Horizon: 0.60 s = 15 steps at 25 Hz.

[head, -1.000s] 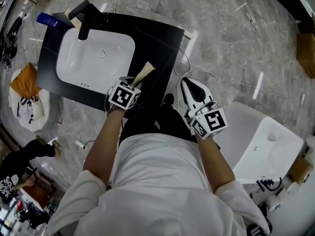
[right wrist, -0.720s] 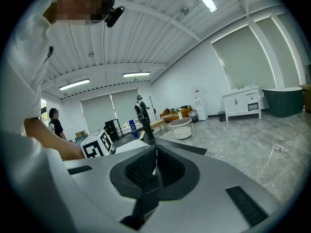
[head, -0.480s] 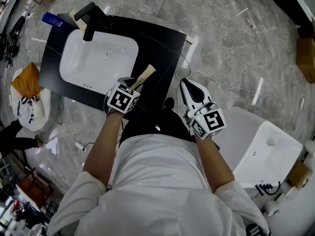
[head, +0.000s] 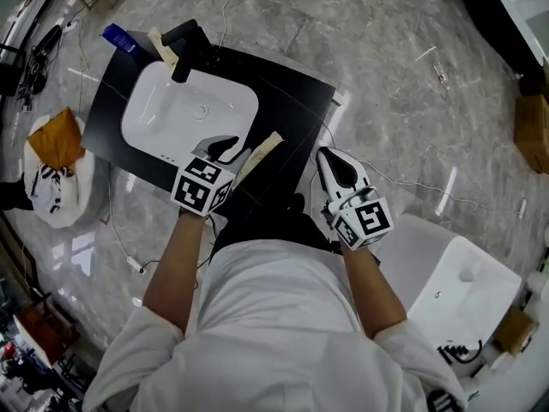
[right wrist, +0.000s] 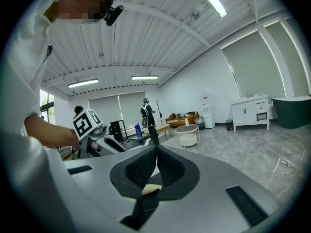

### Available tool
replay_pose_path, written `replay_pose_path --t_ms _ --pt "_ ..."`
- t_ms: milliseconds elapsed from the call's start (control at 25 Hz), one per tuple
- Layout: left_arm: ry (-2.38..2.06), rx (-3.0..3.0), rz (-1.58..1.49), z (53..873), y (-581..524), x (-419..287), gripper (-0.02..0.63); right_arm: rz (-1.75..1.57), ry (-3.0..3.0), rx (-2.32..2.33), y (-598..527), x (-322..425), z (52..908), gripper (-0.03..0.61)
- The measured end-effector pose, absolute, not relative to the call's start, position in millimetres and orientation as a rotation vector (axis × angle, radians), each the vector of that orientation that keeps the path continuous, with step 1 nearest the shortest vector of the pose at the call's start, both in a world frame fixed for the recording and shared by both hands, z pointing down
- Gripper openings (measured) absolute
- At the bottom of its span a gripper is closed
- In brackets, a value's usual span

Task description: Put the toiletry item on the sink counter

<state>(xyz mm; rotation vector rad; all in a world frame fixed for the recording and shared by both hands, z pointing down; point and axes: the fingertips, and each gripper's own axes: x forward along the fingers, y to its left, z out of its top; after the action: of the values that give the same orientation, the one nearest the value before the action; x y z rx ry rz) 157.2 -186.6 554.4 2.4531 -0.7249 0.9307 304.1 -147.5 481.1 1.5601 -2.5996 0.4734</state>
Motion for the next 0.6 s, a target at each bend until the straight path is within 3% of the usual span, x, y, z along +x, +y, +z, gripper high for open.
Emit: replay_pose_path --t_ms 280,600 --pt "-0.816 2.553 0.554 470.0 -190.6 144.3 0.115 0.353 -2.669 1.562 -160.1 304.0 436.4 0.015" --pt "-0.95 2.636 0.065 390.9 -181.4 108.0 0.038 0.251 -2.738 1.549 -161.4 302.8 393.0 0.015"
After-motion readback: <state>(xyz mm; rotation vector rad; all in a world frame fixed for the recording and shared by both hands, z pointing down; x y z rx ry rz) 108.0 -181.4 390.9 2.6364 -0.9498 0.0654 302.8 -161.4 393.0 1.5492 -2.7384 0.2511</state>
